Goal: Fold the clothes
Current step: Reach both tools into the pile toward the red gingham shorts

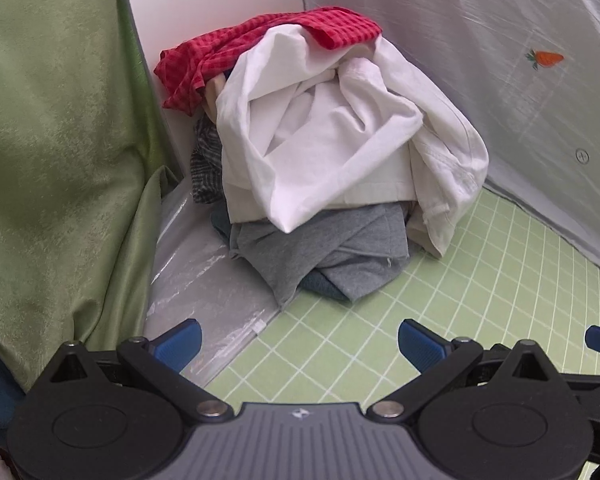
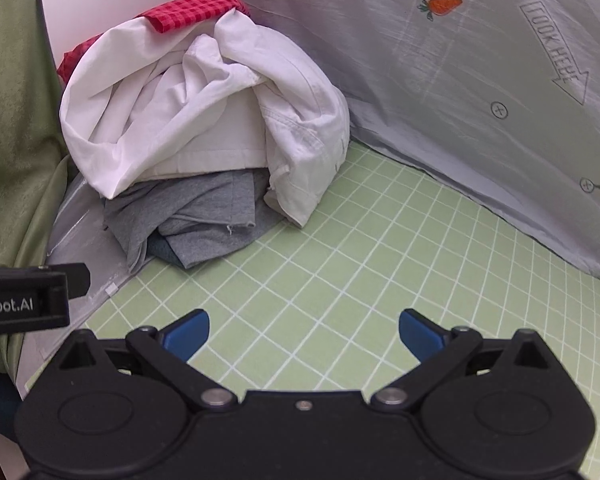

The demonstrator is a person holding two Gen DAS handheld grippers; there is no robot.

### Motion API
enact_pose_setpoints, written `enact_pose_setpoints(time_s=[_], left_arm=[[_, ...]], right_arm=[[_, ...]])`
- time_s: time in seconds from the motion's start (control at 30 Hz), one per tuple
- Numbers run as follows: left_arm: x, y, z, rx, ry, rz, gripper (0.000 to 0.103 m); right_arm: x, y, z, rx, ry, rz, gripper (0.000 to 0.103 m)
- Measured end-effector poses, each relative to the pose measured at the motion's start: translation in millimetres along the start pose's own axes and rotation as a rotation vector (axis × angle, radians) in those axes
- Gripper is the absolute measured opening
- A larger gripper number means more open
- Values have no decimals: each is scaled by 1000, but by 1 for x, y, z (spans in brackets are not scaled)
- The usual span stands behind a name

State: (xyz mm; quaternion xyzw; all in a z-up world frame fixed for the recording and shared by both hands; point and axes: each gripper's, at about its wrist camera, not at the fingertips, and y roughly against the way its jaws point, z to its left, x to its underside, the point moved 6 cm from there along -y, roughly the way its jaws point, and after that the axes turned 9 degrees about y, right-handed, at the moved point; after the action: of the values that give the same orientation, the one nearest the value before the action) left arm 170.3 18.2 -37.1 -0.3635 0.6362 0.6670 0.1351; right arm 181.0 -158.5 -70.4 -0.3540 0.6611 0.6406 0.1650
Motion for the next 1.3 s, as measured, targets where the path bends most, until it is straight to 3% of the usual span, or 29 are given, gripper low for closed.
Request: enact_pose_setpoints(time_s=[0.17, 0.27, 0.37, 0.6, 0.73, 0.83, 0.93, 1.13, 1.3], left_arm=[[-79, -23, -2, 0, 60, -71, 102], [-132, -44, 8, -41, 121, -107, 102], [-171, -76, 24, -72, 188, -73, 96], [-187, -145, 55, -162, 248, 49, 92], [-184, -156, 56, -166, 253, 66, 92], [-182, -156, 51, -174, 229, 59, 92], [-180, -154, 49, -170, 231, 56, 92], [-172, -141, 45, -149, 231, 54, 92], [-163, -128, 33, -127, 206, 55, 93]], right_arm=[[-90, -18, 2, -15, 51, -110, 99], [-148, -30, 10, -19, 81, -184, 95], [-203, -46, 23, -40, 114, -231, 89], [-277, -84, 50, -199, 39, -256, 83], [-288, -115, 70, -260, 1, -187, 63], [-286, -124, 77, -304, -23, -186, 31], [-280, -117, 76, -301, -13, -233, 9], [-257, -82, 50, -274, -59, -321, 4], [-227, -47, 17, -250, -179, -355, 2]])
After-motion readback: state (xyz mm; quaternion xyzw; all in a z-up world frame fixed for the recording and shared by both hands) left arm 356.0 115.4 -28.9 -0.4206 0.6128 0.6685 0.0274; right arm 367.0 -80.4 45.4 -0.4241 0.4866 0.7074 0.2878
